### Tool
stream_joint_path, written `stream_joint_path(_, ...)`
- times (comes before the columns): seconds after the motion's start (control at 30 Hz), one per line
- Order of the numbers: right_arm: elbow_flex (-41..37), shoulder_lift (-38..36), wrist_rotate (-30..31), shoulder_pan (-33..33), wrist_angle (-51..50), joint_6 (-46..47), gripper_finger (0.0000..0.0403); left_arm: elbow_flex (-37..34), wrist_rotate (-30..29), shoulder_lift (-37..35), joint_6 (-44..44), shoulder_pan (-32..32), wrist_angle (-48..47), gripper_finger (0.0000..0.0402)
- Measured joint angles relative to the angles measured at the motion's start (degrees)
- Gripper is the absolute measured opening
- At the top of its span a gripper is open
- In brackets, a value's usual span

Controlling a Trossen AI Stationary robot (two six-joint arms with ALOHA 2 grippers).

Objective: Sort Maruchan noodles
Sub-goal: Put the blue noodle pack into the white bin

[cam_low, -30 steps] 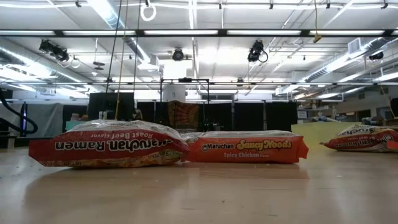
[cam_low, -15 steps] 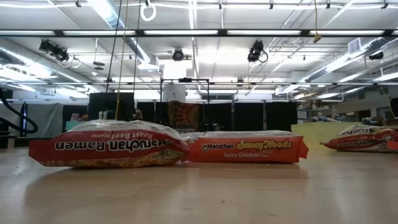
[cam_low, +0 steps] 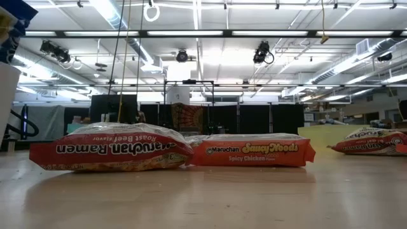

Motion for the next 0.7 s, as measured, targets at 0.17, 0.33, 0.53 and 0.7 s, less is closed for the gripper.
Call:
stream_joint_path(0.17,0.02,0.10,-0.01,-2.14,0.07,-1.37,0.0158,-1.86,-0.86,-0.41,-0.77,0.44,0.10,0.0024)
stream_joint_path(0.33,0.02,0.08,-0.28,-3.90,0.03,-3.40,0.0158,-2.16,2.64,-3.06,-0.48,1.58,-4.63,0.0073)
stream_joint_path(0.53,0.02,0.06,-1.46,-6.40,0.32,-5.59,0.0158,-2.14,0.38,-9.84,-2.44,0.93,-11.32,0.0157)
stream_joint_path(0.7,0.02,0.06,-3.65,-7.67,0.46,-5.61,0.0158,-2.03,7.40,-9.94,-4.26,-1.44,-8.25,0.0182)
